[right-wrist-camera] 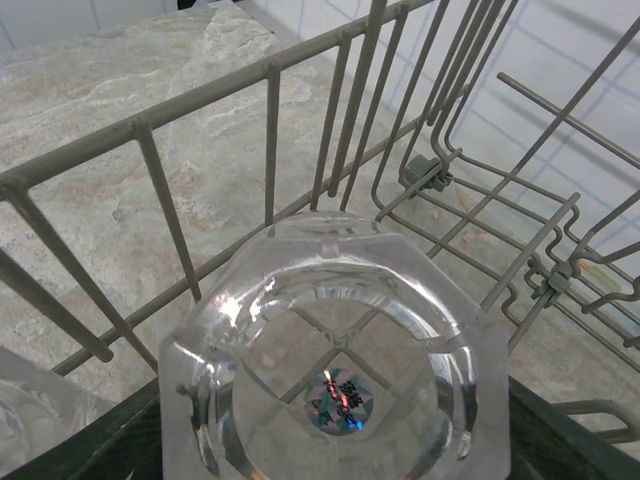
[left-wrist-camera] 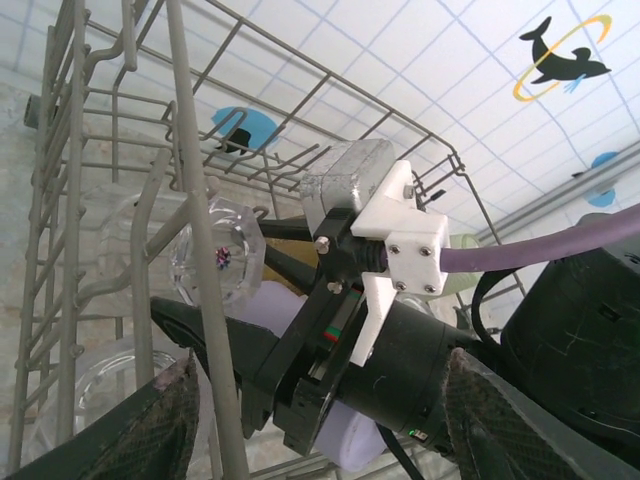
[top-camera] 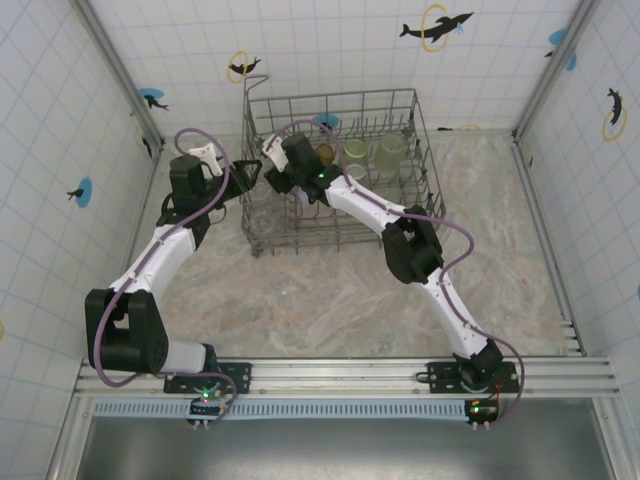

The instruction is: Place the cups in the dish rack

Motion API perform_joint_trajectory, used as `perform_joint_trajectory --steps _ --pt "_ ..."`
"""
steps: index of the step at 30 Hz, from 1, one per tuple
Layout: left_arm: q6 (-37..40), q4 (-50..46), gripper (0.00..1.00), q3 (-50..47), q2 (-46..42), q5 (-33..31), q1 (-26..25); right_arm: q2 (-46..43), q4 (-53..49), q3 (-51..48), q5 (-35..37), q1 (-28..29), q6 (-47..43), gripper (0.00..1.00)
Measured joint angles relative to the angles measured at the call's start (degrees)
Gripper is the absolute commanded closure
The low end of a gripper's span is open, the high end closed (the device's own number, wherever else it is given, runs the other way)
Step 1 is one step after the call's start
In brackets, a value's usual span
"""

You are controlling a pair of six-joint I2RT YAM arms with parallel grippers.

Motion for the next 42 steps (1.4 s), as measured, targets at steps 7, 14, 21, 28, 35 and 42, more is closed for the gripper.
perform_joint_trajectory --steps 7,14,21,28,35,42 --pt "0.1 -1.4 0.23 0.4 0.3 -0.9 0.0 0.0 2.0 0.0 0.0 -0.2 0.8 0.17" --pt "0.1 -2.3 0.21 0.7 0.4 -1.7 0.0 0.0 2.6 0.0 -0.7 -0.4 2.6 0.16" --pt "0.1 -2.6 0.21 0.8 0.4 -1.9 0.0 0.0 5.1 0.0 -5.4 -0.8 7.6 0.16" --pt "0.1 -2.6 0.21 0.8 0.4 -2.0 0.0 -1.3 5.6 0.0 -7.5 -0.9 12.2 0.16" --pt "0.1 -2.9 0.20 1.0 0.4 -2.2 0.0 -5.5 5.5 0.0 -7.3 -2.9 15.4 0.16" --pt "0.1 -3.4 0.19 1.2 0.5 -2.3 0.0 -7.2 0.4 0.5 -7.1 -5.0 16.9 0.16"
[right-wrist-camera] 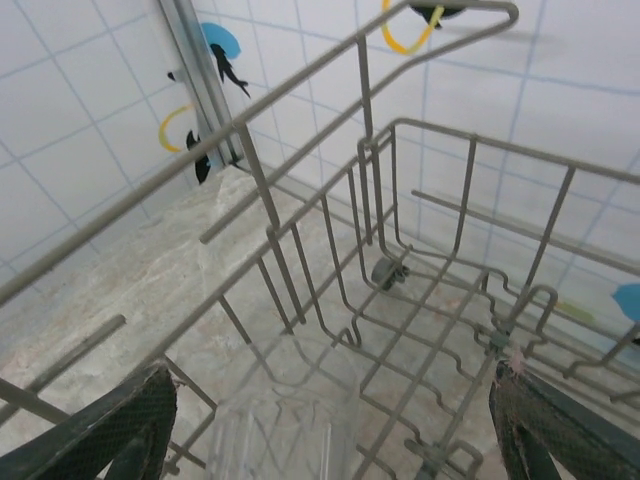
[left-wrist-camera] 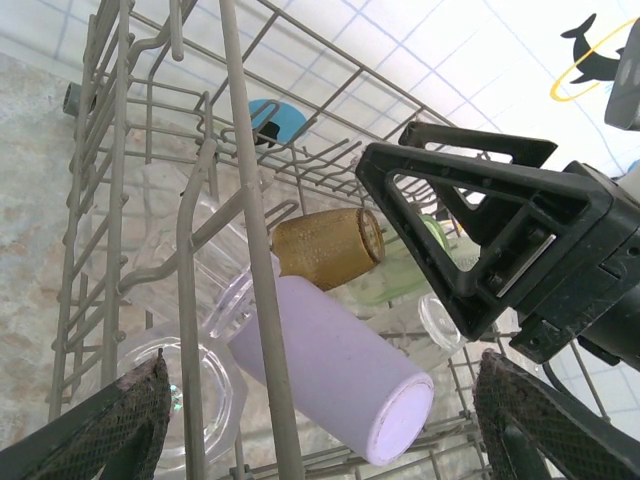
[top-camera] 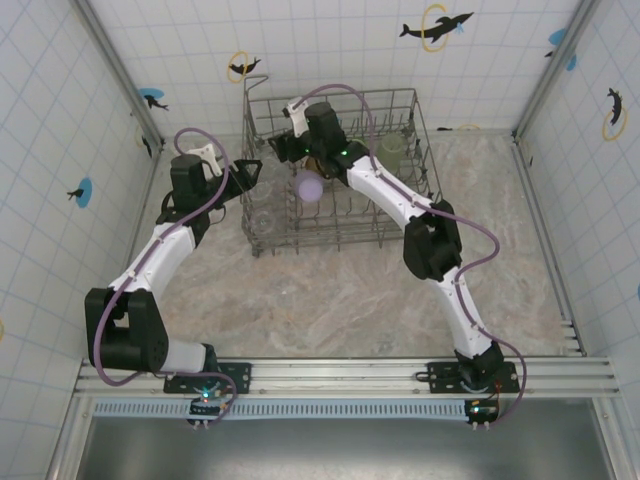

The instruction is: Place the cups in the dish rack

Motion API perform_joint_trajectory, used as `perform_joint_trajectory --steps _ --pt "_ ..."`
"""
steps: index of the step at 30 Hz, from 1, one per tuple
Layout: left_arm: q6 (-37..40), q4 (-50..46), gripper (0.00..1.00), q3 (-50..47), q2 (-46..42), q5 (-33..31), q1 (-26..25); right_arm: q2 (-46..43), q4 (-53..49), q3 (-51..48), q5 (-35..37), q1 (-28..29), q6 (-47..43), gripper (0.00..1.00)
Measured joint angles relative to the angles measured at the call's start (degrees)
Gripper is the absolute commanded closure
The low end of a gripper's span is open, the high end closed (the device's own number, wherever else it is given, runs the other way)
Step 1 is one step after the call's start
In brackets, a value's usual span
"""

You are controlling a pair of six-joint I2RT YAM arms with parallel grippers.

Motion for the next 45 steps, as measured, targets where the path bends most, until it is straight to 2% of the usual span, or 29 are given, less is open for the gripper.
perform_joint_trajectory --steps 8,22,39,45 --pt "0.0 -0.5 0.14 0.0 0.0 -0.8 0.0 0.0 -5.6 0.0 -3.5 0.4 2.1 0.11" --pt "0.1 -2.6 0.05 1.3 0.1 -1.3 -0.4 1.8 -7.4 0.0 -7.5 1.0 5.6 0.15" --pt "0.1 -3.5 0.04 1.8 0.3 -1.3 -0.4 5.2 -7.6 0.0 -9.2 1.0 5.9 0.15" --pt "0.1 -3.7 0.04 1.9 0.4 -1.2 -0.4 5.3 -7.6 0.0 -9.3 0.9 4.8 0.19"
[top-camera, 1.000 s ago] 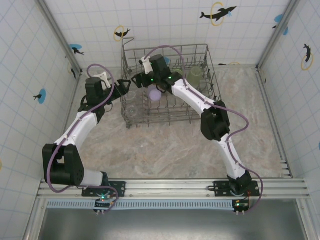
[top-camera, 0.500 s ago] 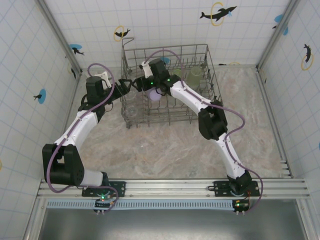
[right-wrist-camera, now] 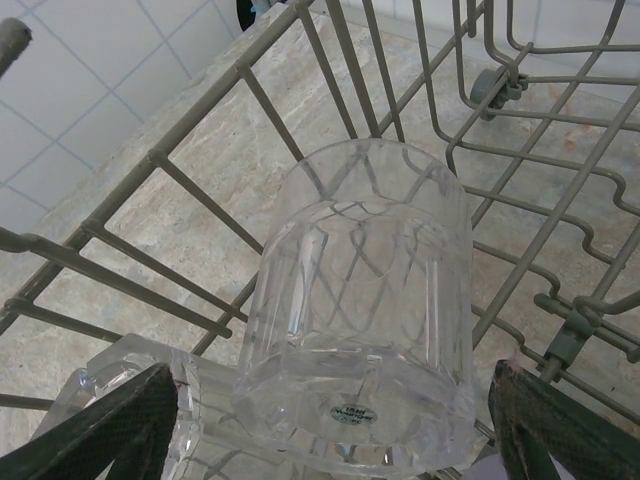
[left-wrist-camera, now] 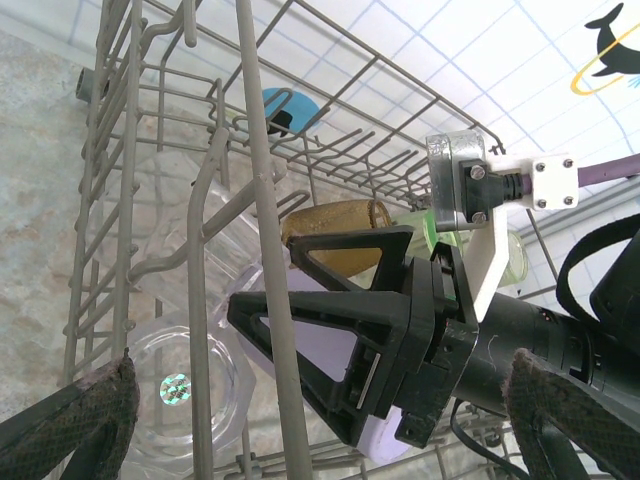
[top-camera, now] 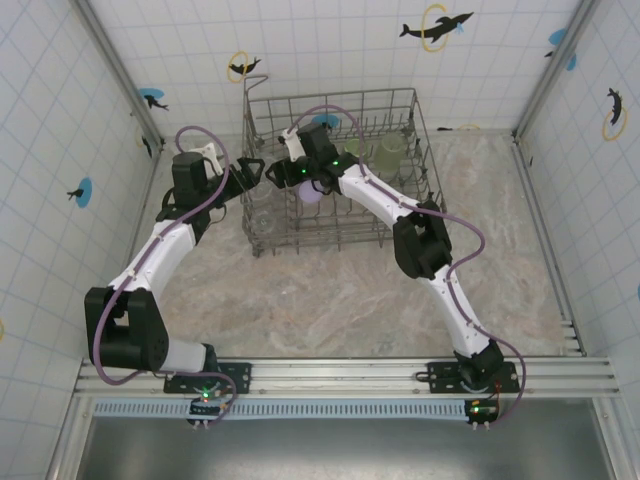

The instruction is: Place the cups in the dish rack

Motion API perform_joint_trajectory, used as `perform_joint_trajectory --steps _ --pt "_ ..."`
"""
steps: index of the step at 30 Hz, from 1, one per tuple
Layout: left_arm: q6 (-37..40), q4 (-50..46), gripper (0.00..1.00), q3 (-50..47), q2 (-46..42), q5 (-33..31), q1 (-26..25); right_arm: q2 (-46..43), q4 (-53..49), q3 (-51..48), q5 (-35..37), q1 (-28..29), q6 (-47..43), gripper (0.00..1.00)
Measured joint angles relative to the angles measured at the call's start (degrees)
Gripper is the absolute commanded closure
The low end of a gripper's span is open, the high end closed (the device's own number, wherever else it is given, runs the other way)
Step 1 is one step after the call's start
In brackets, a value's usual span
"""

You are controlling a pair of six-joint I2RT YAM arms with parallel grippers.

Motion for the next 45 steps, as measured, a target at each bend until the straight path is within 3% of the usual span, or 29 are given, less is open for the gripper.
perform_joint_trajectory --steps 11,18,26,37,43,45 --pt "0.0 0.0 0.03 0.1 0.1 0.2 0.0 2.6 0.3 2.6 0.0 -0.1 -0.9 0.32" --pt "0.0 -0.1 0.03 0.2 0.2 0.2 0.0 3.1 0.7 3.1 0.0 -0.3 -0.7 0.33" --pt "0.0 0.0 0.04 0.6 0.7 0.2 0.0 3.6 2.1 3.3 -0.6 -0.2 -0.6 0.48" --pt "0.0 0.2 0.03 1.0 1.0 -0.3 0.0 3.6 5.4 3.6 -2.1 -0.2 0.0 0.56" --pt "0.0 0.2 0.03 1.0 1.0 -1.0 -0.2 3.5 8.1 3.6 -2.1 0.0 1.2 0.59" --pt "0.0 0.1 0.03 1.0 1.0 -1.2 -0.2 3.2 8.4 3.6 -2.1 0.0 1.3 0.52"
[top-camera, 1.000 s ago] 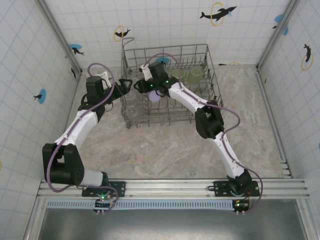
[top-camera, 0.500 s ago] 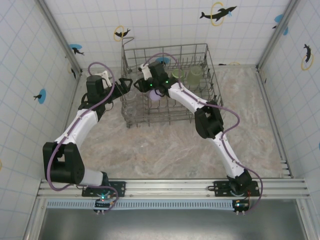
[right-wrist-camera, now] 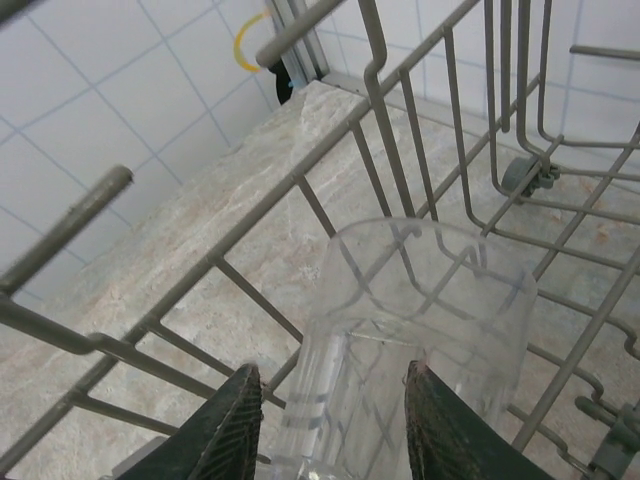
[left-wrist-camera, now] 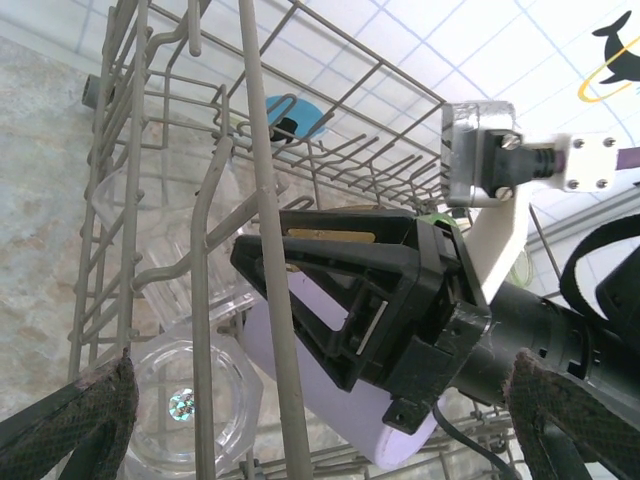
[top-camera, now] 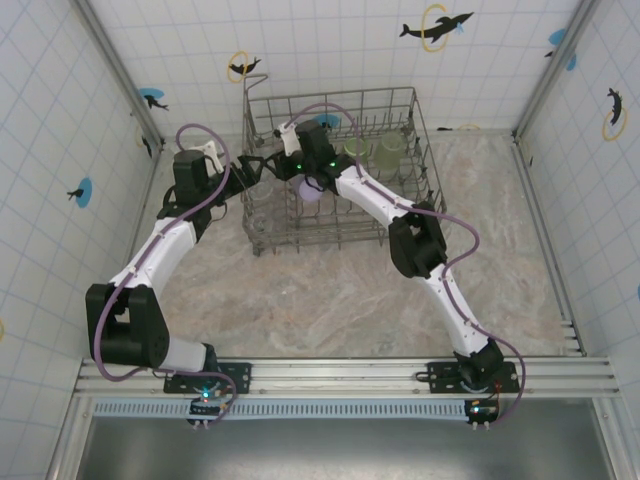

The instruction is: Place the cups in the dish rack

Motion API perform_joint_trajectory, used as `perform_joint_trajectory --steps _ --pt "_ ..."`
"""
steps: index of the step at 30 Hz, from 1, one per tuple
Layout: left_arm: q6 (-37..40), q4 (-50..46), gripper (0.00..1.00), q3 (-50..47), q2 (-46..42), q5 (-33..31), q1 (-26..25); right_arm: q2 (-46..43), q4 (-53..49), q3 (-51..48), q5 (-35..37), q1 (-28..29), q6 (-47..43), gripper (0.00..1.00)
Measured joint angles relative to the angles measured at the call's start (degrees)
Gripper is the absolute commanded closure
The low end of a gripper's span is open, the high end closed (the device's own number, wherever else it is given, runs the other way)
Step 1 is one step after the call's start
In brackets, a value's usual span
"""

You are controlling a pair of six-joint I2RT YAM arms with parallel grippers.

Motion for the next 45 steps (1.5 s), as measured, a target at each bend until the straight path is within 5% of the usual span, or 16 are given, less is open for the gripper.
perform_joint_trajectory --steps 16,35,45 --pt "1.1 -0.4 0.03 0.7 0.6 -1.2 0.0 -0.8 -1.7 0.0 1.0 -1.3 -1.1 0.23" --pt "2.0 -2.6 0.03 9.4 6.1 -6.3 2.6 -0.1 -1.6 0.0 1.3 -0.7 -0.6 0.12" --pt "4.6 -6.4 0.03 22.1 7.4 -9.6 1.2 -14.0 -2.4 -7.0 4.0 -3.5 0.6 0.01"
